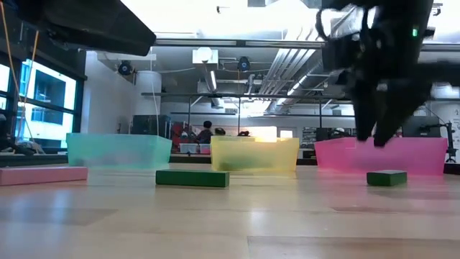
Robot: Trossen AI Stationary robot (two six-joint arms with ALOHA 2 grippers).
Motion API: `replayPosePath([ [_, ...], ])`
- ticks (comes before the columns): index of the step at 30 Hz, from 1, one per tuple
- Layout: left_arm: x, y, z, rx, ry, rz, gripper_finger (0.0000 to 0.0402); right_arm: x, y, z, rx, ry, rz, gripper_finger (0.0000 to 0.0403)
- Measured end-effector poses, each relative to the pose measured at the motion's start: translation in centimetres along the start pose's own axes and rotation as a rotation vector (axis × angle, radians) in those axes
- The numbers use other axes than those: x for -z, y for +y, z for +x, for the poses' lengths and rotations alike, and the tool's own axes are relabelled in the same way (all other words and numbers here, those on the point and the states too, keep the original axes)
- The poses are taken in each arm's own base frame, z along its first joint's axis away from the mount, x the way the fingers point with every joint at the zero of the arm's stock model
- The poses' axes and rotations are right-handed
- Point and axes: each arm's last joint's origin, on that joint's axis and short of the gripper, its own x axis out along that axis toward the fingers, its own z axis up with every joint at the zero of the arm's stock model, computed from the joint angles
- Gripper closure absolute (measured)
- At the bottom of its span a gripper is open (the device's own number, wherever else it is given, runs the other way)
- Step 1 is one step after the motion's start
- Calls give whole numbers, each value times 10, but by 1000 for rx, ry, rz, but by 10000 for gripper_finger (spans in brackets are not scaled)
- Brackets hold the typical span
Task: Sort blocks
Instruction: Put the green wooden block into the yellow bin
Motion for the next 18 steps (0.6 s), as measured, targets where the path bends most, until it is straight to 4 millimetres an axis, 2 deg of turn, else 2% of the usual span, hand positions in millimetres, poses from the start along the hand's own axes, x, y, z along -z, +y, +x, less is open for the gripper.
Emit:
replayPosePath([
  [5,0,0,0,11,10,0,230,10,7,25,-132,-38,-225,175],
  [9,0,0,0,11,10,0,230,20,7,39,-126,-32,-241,146],
  [13,0,0,0,11,10,-2,230,28,7,50,-153,-40,-175,170],
  [15,0,0,0,11,10,-3,230,32,8,55,-194,-48,-131,201],
  [18,0,0,0,10,10,-8,230,34,10,60,-258,-73,-48,272],
])
